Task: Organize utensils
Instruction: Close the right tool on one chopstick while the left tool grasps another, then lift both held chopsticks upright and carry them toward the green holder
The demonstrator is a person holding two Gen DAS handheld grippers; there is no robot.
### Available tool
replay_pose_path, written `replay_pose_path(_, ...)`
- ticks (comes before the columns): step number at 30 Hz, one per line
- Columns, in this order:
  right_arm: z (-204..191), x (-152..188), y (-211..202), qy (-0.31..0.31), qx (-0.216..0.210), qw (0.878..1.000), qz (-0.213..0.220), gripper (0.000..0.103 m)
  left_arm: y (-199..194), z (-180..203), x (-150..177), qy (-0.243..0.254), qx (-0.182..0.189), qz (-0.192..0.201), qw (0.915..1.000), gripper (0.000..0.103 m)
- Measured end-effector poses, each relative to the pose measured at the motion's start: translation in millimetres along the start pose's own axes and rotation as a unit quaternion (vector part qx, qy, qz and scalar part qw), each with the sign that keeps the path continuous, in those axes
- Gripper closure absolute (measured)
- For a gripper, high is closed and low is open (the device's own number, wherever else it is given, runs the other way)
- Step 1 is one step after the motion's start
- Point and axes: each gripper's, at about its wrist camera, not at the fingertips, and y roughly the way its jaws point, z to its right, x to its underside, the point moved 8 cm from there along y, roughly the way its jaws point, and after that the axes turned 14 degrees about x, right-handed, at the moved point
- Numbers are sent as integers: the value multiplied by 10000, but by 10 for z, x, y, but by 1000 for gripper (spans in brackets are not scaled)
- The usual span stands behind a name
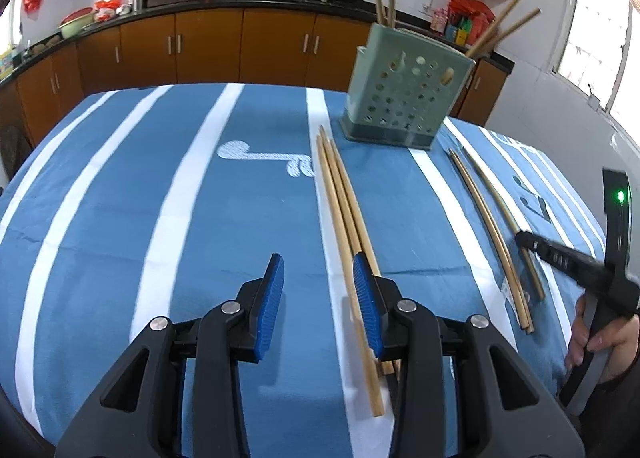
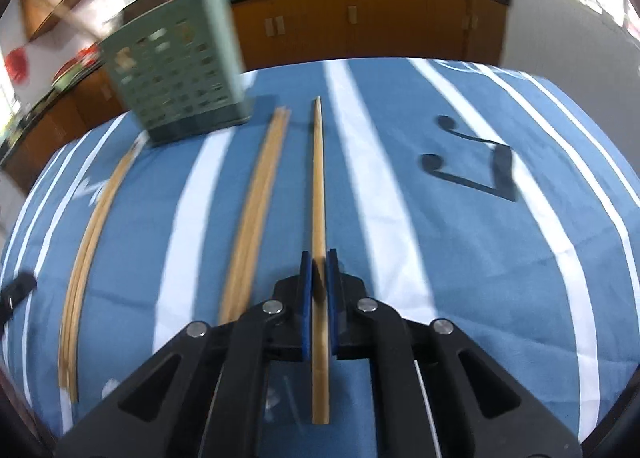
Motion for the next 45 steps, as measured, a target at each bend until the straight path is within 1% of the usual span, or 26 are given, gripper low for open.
replay_pose_path(6,20,-8,11,-38,-5,10000,43,95,169,94,87,144,76,-305,9994,79)
replay_pose_path(14,16,-10,12,-52,-30,10000,55,95,280,162,165,208,123,-487,9985,83)
replay_pose_path(19,19,-11,10,-51,-35,10000,51,95,295,130,145,197,-49,-492,9986,84)
replay_pose_path(22,17,-10,9,-63,-29,10000,53,95,320,114,153,236,-168,-541,9981,87)
replay_pose_path(25,14,-8,2,-64,-30,10000,44,95,333,145,155,278,-170,-558,9979,87)
replay_pose_path(27,1,1,-10,-70,-56,10000,32,93,347,162,153,347,-226,-554,9976,87)
replay_pose_path(28,-3,5,-12,-90,-49,9999,39,93,356,165,149,387,-265,-556,9974,88)
replay_pose_path(29,-16,8,-15,-148,-18,9999,63,93,365,162,142,433,-323,-561,9970,93)
replay_pose_path(30,-25,9,-14,-185,-10,9998,72,93,380,145,123,465,-378,-567,9966,94)
replay_pose_path(33,-32,-21,6,-213,-41,9998,25,94,414,48,44,326,-335,-596,9971,95)
replay_pose_path(34,-26,-34,16,-199,-55,9998,11,94,437,-32,-14,231,-352,-607,9973,95)
replay_pose_path(37,-20,-106,69,-179,-29,9998,-4,95,487,-228,-148,117,-498,-616,9968,96)
replay_pose_path(40,-18,-189,138,-178,17,9998,26,95,532,-396,-264,19,-569,-615,9965,95)
replay_pose_path(45,-13,-284,213,-198,64,9998,77,95,548,-484,-314,-82,-356,-549,9978,95)
